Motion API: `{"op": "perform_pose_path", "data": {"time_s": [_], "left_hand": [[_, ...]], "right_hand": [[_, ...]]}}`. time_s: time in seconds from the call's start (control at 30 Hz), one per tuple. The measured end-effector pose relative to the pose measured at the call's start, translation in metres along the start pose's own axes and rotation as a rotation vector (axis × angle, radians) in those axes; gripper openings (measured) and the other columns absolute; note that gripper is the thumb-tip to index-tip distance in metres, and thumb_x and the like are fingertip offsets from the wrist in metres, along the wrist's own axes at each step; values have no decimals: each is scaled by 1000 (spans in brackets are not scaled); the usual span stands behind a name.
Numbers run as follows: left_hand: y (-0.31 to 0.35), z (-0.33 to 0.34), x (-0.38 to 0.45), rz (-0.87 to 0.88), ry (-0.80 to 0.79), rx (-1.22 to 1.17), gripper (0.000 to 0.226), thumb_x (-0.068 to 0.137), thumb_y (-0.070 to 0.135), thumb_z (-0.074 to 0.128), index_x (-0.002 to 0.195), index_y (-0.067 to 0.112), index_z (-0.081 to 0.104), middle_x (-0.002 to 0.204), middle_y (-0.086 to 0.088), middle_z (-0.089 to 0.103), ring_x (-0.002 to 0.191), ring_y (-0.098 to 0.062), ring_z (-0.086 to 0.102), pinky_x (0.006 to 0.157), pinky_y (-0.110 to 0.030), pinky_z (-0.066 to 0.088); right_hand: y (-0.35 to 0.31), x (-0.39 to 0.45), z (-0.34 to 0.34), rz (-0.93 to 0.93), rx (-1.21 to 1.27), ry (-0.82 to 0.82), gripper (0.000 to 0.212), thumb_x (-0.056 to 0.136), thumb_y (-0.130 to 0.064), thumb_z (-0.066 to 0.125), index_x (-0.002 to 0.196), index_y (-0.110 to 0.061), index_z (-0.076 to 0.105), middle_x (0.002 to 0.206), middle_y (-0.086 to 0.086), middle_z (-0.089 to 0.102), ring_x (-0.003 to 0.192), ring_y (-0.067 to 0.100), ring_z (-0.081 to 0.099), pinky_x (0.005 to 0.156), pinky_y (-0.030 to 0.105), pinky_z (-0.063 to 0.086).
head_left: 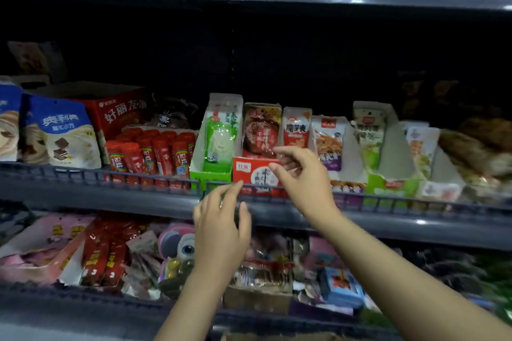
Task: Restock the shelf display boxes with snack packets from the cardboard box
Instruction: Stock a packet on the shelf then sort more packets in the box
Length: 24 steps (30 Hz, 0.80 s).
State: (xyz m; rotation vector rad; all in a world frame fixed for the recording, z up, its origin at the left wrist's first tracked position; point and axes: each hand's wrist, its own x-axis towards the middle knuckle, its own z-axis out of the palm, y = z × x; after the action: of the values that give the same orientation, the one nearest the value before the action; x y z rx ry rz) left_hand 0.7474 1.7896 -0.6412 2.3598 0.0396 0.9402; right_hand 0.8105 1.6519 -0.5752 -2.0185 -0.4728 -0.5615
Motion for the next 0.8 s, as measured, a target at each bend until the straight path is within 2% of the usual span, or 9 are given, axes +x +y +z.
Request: {"op": "perform_pose_path", "data": {"time_s": [0.07, 0.13, 0.2, 0.37, 0.47, 0.53, 0.6, 0.7, 0.8], "left_hand": [[9, 3, -22, -22, -69, -45, 37, 94, 23, 48, 131, 21, 52, 124, 2, 53, 116, -17, 45, 100, -38, 34], [16, 8, -44, -39, -135, -94, 37, 95, 27, 45, 131, 22, 52, 125, 3, 52, 116, -18, 48, 100, -39, 39], [22, 15, -66, -44, -199, -150, 39, 94, 31, 41, 130, 22, 52, 123, 4, 52, 116, -17, 49, 98, -41, 42], [28, 41, -120, -53, -385, -180, 38, 96, 29, 40, 131, 21, 50, 125, 2, 50, 114, -15, 49, 96, -35, 43], [25, 63, -156, -146, -490, -210, 35, 97, 24, 43, 132, 22, 49, 127, 4, 49, 113, -12, 49, 94, -28, 42], [20, 80, -178, -219, -572, -212, 35, 97, 24, 43, 132, 21, 49, 127, 4, 48, 105, -5, 48, 87, -18, 38], [14, 98, -198, -302, -636, -215, 34, 98, 22, 43, 130, 18, 50, 126, 1, 49, 98, -3, 46, 83, -14, 35], [-1, 125, -224, -451, -722, -175, 33, 98, 21, 42, 129, 15, 52, 124, -5, 51, 98, -9, 51, 81, -15, 35], [-21, 151, -251, -547, -784, -126, 31, 95, 17, 46, 124, 11, 56, 119, -9, 58, 108, -23, 55, 84, -25, 39]], "right_hand": [[11, -32, -9, 46, 11, 7, 23, 84, -21, 68, 107, -24, 63, 97, -6, 58, 86, 5, 57, 81, 19, 48], [23, -66, -16, 107, 27, 22, 22, 83, -20, 68, 103, -28, 63, 94, -7, 58, 85, 8, 59, 80, 24, 49], [37, -102, -21, 182, 23, 22, 21, 83, -20, 68, 102, -28, 63, 91, -8, 58, 84, 9, 59, 79, 23, 49], [82, -185, -26, 342, -14, -2, 18, 84, -21, 68, 102, -23, 66, 88, -10, 56, 80, 5, 58, 77, 21, 49], [114, -228, -22, 470, -57, -45, 19, 86, -24, 65, 105, -21, 66, 89, -9, 56, 80, 6, 57, 76, 21, 49], [134, -254, -18, 531, -81, -65, 19, 86, -24, 65, 104, -20, 66, 89, -8, 56, 82, 11, 59, 77, 26, 50], [155, -277, -13, 606, -87, -87, 18, 85, -21, 66, 103, -17, 68, 87, -6, 55, 80, 13, 59, 76, 27, 49], [186, -310, -2, 728, -106, -148, 19, 86, -22, 66, 103, -16, 69, 87, 1, 62, 79, 17, 61, 70, 25, 45], [216, -339, 10, 850, -124, -257, 22, 87, -23, 64, 107, -17, 68, 94, 4, 66, 82, 19, 61, 66, 24, 40]]}}
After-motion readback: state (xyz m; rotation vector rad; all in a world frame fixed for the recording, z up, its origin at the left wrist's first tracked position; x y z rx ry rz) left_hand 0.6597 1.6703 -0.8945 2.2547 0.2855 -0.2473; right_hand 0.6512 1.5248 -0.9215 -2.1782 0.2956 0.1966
